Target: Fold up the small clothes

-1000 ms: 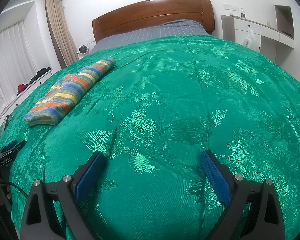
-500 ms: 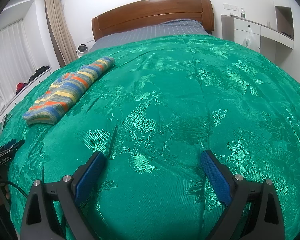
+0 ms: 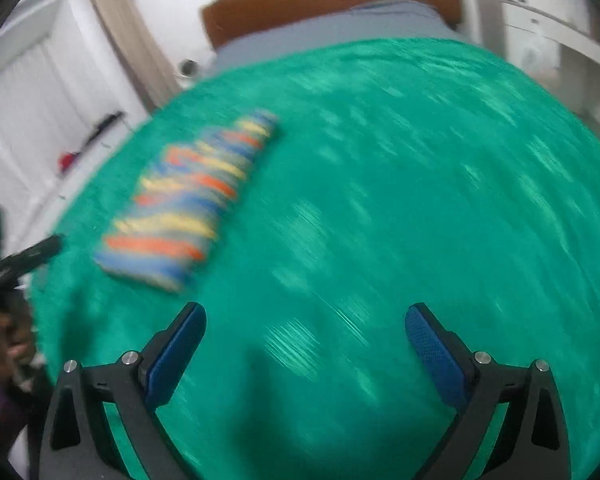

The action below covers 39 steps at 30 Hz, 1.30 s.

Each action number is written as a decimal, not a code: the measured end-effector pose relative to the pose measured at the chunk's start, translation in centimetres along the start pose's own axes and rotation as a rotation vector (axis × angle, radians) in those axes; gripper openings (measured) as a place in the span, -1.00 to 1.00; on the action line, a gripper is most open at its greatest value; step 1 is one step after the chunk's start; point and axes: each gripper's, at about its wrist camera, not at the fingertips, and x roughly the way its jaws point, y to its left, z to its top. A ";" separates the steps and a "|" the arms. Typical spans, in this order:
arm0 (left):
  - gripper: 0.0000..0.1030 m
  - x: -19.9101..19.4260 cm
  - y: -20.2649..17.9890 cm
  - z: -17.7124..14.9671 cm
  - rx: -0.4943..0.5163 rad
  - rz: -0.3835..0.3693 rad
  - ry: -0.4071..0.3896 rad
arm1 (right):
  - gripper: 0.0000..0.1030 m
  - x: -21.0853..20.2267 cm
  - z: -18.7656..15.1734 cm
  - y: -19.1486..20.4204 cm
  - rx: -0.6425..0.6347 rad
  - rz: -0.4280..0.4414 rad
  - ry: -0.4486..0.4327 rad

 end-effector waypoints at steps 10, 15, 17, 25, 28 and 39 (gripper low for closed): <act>0.97 11.8 2.7 4.8 -0.128 0.041 0.266 | 0.83 12.6 7.6 3.4 0.117 0.167 0.150; 0.15 13.5 2.1 4.5 -0.084 0.061 0.280 | 0.33 16.5 7.6 4.6 0.170 0.177 0.210; -0.38 13.3 1.9 4.4 -0.087 0.056 0.271 | -0.27 16.7 7.9 6.7 0.048 0.064 0.208; -0.80 7.4 -0.2 6.6 -0.043 0.064 0.104 | -0.53 10.8 8.7 13.9 -0.230 -0.034 -0.001; -0.80 4.0 -1.1 8.8 -0.033 0.036 0.025 | -0.53 7.6 10.4 15.1 -0.223 0.024 -0.094; 0.41 6.1 -2.0 6.8 0.073 0.274 0.062 | 0.90 8.6 10.9 9.0 -0.018 -0.092 0.004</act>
